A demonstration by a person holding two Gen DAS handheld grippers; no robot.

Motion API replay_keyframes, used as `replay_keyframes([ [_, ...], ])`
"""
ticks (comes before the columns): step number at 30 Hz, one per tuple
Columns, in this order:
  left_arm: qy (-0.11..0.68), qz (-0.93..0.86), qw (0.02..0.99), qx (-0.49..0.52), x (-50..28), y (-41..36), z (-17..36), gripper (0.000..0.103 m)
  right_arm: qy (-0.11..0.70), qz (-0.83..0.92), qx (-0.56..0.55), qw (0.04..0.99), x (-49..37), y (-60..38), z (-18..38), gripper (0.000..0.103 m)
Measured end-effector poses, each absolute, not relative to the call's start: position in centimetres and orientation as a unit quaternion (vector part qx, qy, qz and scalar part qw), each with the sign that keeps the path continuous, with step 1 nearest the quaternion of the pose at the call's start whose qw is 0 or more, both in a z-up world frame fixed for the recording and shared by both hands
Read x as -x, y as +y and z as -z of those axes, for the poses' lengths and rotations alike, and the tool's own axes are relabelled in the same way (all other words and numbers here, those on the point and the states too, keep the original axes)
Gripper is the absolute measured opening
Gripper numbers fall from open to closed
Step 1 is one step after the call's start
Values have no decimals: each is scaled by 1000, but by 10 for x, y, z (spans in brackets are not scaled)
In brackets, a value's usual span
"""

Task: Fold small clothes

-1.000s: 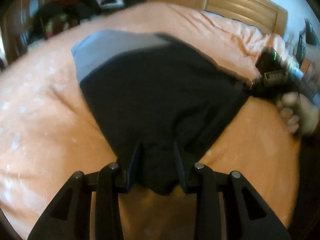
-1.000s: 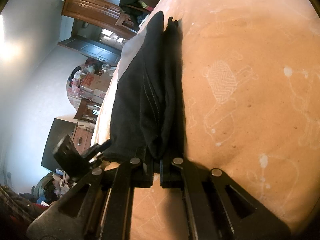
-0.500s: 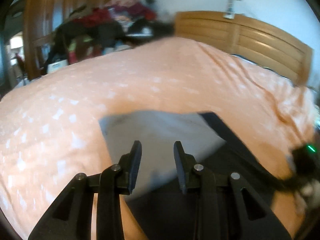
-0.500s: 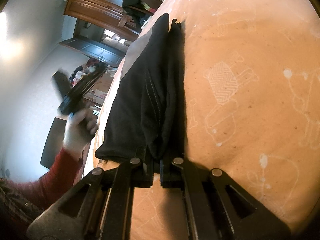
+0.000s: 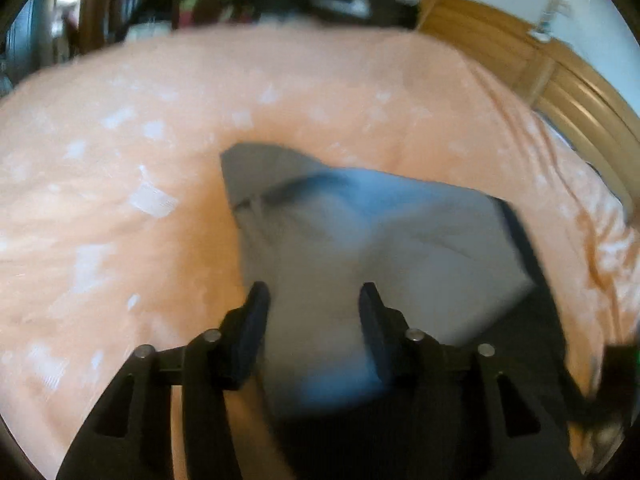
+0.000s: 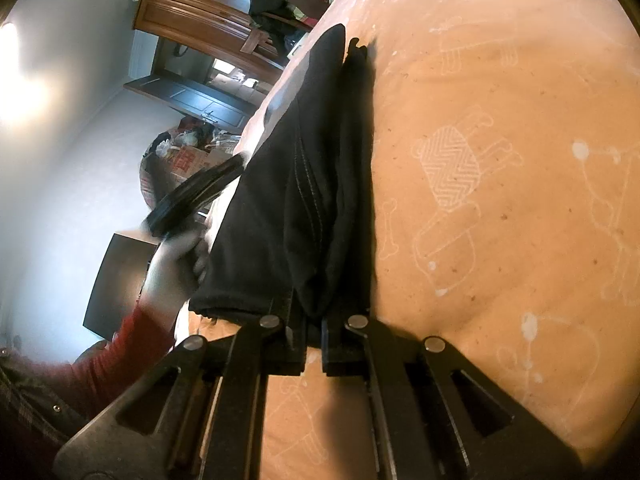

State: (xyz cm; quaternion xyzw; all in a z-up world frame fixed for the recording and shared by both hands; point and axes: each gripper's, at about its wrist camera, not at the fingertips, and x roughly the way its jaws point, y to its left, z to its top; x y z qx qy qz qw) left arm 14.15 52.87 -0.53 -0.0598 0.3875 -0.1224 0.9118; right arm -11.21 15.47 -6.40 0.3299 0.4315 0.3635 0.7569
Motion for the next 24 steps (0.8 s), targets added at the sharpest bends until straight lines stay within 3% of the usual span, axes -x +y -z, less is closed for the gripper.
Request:
replay_keyframes([
  [4,347,228,910,16,-45,496,-9,48,432,-364,-330,757,112,155,64,1],
  [9,372,239,890,-114,32,442,41,53,433,-359,-325,760,113,157,61,2],
  [13,399,232,886,-46,28,455,30,54,439,-344,-314,768,117,161,55,3],
  [16,405,222,886,-35,39,464,27,54,440,-319,-285,790,131,165,41,11],
  [18,408,212,888,-18,58,481,22,63,436,-307,-275,800,146,163,34,20],
  [20,421,183,888,-15,69,502,33,62,434,-298,-268,807,162,158,27,33],
  [24,445,129,885,49,113,558,58,62,460,-248,-192,830,196,158,6,41],
])
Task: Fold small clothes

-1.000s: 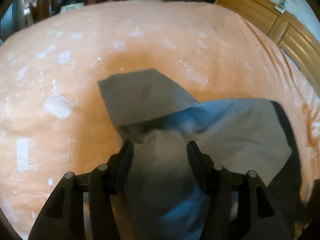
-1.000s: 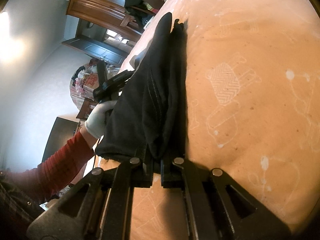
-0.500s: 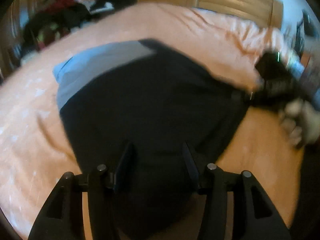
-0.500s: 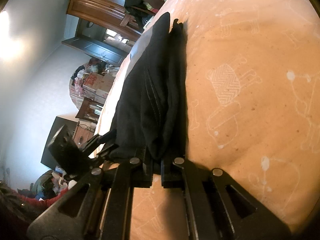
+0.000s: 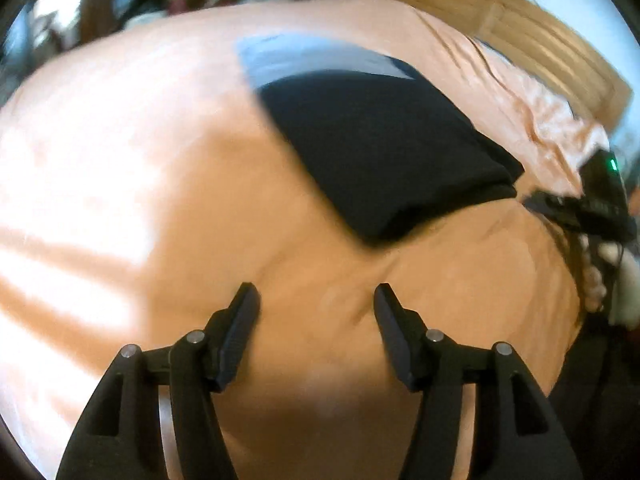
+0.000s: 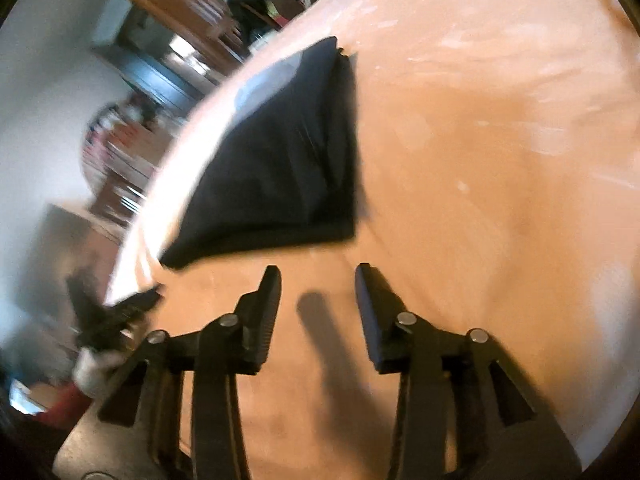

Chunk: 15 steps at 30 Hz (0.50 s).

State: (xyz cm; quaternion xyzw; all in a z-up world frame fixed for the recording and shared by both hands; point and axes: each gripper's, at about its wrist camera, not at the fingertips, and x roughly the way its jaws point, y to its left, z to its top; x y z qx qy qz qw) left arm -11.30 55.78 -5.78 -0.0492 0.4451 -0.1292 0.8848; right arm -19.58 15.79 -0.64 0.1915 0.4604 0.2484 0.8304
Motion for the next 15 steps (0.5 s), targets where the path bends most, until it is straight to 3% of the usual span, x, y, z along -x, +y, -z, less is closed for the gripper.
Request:
replay_keyframes([
  [4,438,79,893,70,143,581,56,62,459,-195,-46,865,237,184,-22,85],
  [7,438,58,894,77,143,579,56,70,461,-183,3,868,258,207,-22,91],
  [9,445,53,890,83,139,571,60,93,474,-140,42,868,263,220,-10,95],
  [11,456,52,886,64,133,560,68,103,496,-97,63,860,262,225,10,103],
  [15,455,15,890,12,129,540,73,103,507,-96,27,856,258,215,20,103],
])
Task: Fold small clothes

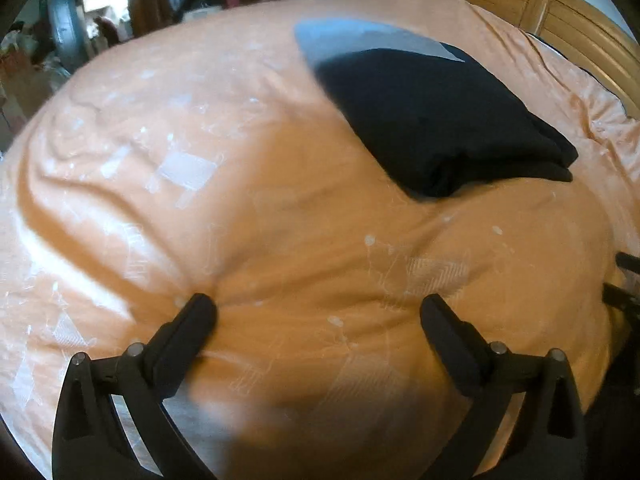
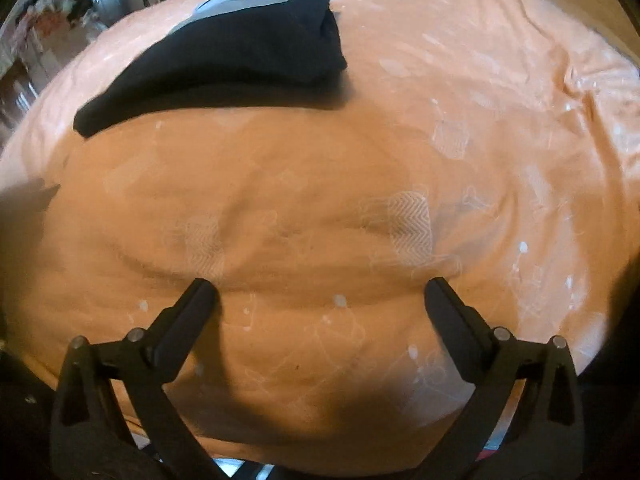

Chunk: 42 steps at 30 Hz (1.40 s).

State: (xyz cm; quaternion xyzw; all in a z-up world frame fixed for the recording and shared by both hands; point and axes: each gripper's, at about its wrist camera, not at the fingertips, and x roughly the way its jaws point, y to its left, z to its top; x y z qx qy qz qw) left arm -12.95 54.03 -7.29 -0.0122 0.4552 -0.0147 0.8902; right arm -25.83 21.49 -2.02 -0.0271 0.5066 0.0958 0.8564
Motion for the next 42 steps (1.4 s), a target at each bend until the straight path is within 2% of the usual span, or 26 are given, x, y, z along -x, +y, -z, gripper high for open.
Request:
replay_keyframes([
  [11,427,25,902,55,122,548,75,103,502,-94,14,860,251,214,24,103],
  [42,399,39,914,58,128,551,82,103,482,-90,2,871,248,220,26,103],
])
